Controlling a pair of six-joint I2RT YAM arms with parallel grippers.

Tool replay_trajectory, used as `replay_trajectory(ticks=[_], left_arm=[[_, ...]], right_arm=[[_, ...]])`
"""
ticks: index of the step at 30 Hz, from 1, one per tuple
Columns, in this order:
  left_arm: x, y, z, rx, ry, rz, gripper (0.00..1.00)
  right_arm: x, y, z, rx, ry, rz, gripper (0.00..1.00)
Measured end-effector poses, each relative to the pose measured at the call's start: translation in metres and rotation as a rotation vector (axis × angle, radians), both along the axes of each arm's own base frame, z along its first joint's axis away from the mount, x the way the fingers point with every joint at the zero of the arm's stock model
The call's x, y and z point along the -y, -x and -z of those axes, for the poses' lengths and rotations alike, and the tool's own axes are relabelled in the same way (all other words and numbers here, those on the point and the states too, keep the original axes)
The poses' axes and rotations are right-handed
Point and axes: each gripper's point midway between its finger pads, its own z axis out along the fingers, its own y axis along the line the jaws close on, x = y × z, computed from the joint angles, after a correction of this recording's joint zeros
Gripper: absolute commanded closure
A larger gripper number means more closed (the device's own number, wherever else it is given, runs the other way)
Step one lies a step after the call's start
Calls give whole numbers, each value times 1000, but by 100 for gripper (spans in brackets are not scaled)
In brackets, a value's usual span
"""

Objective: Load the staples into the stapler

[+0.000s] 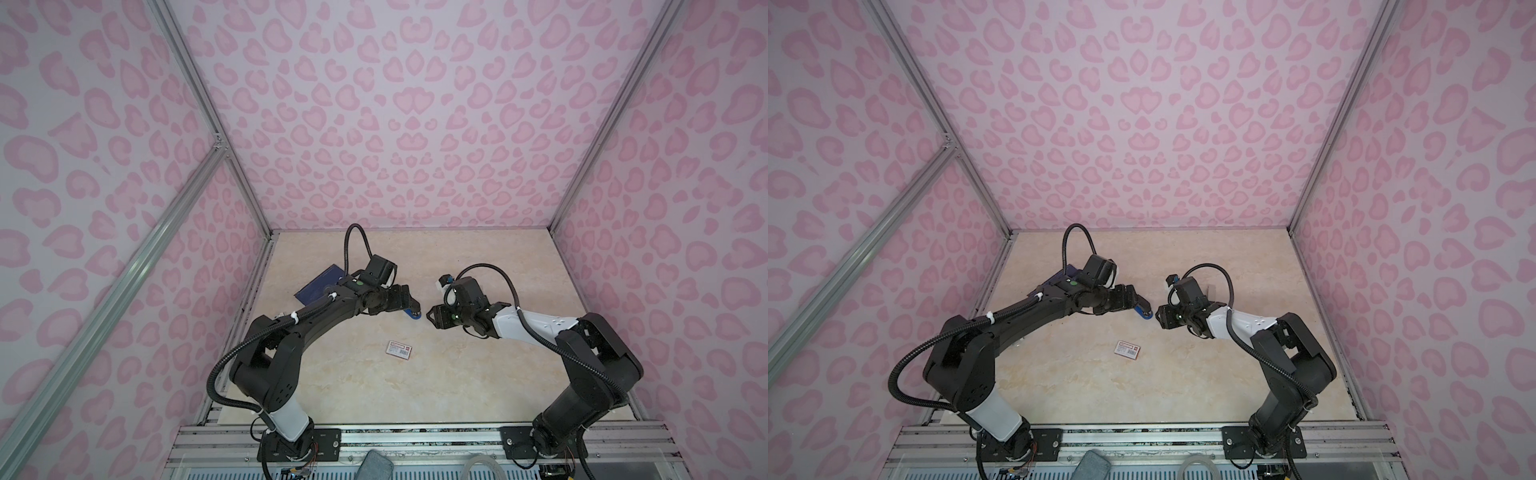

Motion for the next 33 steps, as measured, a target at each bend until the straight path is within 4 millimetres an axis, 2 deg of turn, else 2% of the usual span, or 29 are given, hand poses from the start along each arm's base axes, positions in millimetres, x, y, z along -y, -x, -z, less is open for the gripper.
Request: replay_trajectory(ticks=[5, 12, 17, 21, 27, 33], left_arm=[[9, -10, 18, -103, 4, -137, 14], [19, -15, 27, -201, 27, -281, 17], [33, -24, 28, -226, 42, -321, 26], [37, -26, 38, -251, 30, -334, 33], [38, -22, 56, -301, 3, -341, 53], [42, -18, 57, -324, 16, -335, 56]], right_arm=[[0, 4, 2, 10, -14, 13, 41], [3, 7, 8, 15, -14, 27, 41], [6, 11, 13, 10, -21, 40, 41], [6, 13, 13, 16, -29, 40, 42], [1, 15, 12, 25, -46, 35, 42], [-7, 19, 14, 20, -50, 20, 43]])
